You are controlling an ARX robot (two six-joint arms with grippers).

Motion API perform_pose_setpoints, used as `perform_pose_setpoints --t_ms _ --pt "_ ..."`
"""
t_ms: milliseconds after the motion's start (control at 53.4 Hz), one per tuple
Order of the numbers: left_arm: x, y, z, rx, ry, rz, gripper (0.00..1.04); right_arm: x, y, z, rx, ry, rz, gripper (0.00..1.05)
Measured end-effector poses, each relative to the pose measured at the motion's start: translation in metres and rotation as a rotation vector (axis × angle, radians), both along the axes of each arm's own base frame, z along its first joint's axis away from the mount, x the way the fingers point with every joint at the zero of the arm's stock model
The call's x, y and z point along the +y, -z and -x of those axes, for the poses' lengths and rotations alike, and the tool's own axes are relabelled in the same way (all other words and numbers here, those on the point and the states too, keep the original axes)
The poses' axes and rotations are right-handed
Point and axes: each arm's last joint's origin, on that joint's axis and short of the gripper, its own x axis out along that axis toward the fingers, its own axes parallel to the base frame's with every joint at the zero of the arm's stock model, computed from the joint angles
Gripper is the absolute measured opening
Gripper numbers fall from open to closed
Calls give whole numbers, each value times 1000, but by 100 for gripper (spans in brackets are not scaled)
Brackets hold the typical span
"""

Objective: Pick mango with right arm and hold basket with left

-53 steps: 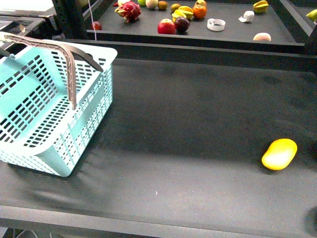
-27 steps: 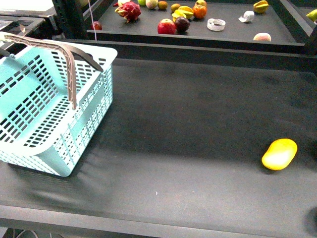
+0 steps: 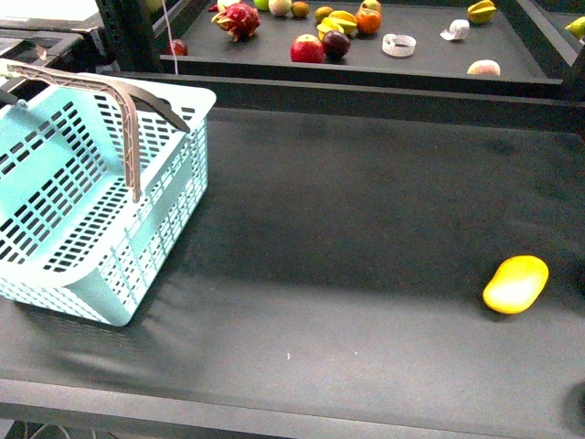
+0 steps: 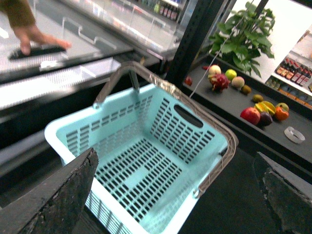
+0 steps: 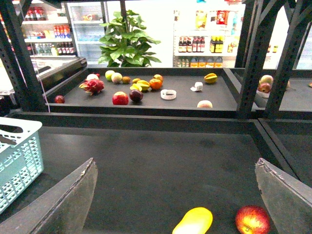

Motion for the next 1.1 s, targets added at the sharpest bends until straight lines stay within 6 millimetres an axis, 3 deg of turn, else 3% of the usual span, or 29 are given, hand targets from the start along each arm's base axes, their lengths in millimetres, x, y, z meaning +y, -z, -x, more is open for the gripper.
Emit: perform_pose_setpoints --t_ms 112,262,524,674,842,1105 --pt "-2 17 -37 50 19 184 97 0 0 0 0 0 0 96" --pt "-20 29 -90 84 108 371 97 0 0 0 0 0 0 96" --pt "-49 42 -145 128 179 473 97 0 0 0 0 0 0 96" --pt "-55 47 -170 134 177 513 97 0 0 0 0 0 0 96" --pt "-50 50 -196 110 160 535 97 0 0 0 0 0 0 96" --pt "-17 46 -230 48 107 564 97 0 0 0 0 0 0 96"
